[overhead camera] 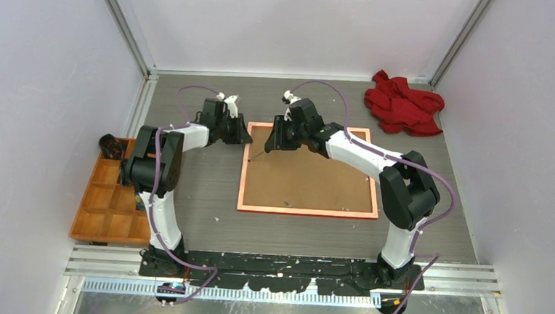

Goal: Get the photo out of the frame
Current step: Release the photo frame item from the photo frame.

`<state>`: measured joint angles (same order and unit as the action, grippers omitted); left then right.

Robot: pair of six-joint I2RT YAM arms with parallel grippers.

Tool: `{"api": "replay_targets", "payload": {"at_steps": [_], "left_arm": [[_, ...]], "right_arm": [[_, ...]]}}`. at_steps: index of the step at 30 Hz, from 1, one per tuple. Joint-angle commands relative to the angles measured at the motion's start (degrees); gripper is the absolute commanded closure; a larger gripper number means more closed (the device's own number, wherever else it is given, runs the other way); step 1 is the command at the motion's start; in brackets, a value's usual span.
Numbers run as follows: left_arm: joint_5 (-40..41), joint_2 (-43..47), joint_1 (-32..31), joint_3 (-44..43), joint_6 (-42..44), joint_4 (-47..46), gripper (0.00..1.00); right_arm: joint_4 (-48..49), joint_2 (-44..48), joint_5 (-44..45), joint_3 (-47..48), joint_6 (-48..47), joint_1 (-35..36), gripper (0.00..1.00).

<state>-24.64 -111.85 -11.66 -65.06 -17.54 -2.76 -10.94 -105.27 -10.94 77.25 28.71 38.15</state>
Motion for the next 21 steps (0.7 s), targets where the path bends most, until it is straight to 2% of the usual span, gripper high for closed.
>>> {"api": "replay_targets", "payload": {"at_steps": [1,21], "left_arm": [[0.9,-0.1,-0.4,1.6,2.7,1.6,0.77],[1.0,-0.1,-0.4,1.6,2.7,1.6,0.77]], "right_arm": [[0.8,-0.3,3.7,0.7,-0.3,0.3,0.99],[-1.6,-0.3,6.2,1.2,2.8,0.2,0.99]]}}
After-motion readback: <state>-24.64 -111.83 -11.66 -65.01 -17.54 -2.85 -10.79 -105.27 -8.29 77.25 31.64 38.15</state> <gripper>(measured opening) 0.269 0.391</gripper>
